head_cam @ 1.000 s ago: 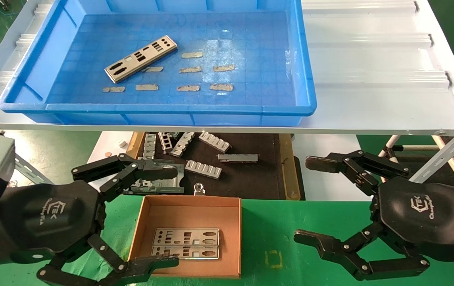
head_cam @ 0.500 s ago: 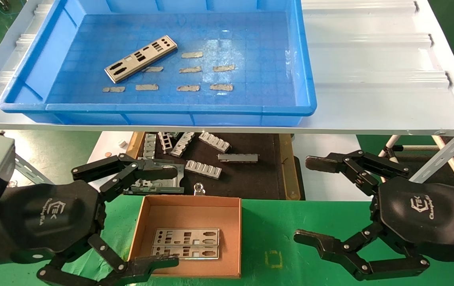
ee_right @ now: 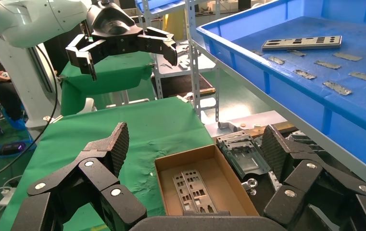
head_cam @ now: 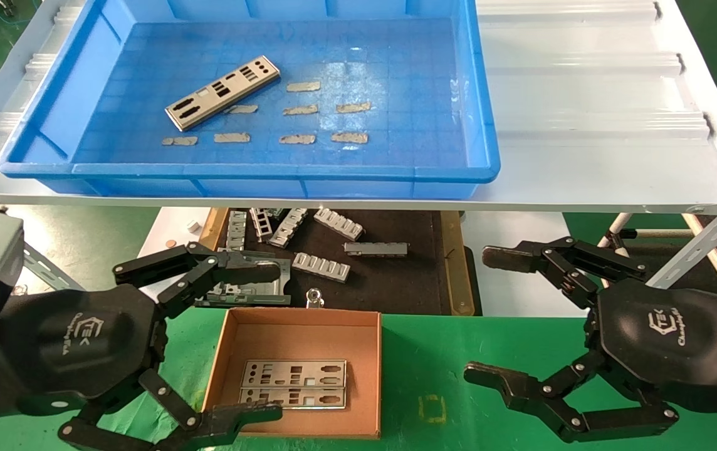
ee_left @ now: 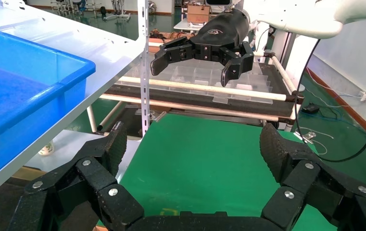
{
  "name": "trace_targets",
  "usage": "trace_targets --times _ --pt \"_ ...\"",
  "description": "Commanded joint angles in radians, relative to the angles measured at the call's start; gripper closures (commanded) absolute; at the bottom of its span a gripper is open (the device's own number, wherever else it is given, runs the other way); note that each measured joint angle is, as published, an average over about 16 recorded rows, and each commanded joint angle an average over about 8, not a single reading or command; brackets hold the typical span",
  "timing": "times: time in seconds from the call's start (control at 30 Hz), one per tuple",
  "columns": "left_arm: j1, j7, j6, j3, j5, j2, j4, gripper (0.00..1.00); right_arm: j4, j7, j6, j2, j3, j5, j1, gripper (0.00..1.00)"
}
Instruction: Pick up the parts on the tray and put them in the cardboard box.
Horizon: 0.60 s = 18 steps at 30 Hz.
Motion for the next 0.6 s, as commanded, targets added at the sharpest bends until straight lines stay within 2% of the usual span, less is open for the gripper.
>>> trace_targets --times 0.03,0.6 --pt "0.000 0.000 0.000 0.000 0.000 0.000 0.000 0.00 0.000 0.000 0.000 0.000 0.000 0.000 0.000 0.00" --pt "0.000 0.000 0.000 0.000 0.000 0.000 0.000 0.00 0.000 0.000 0.000 0.000 0.000 0.000 0.000 0.00"
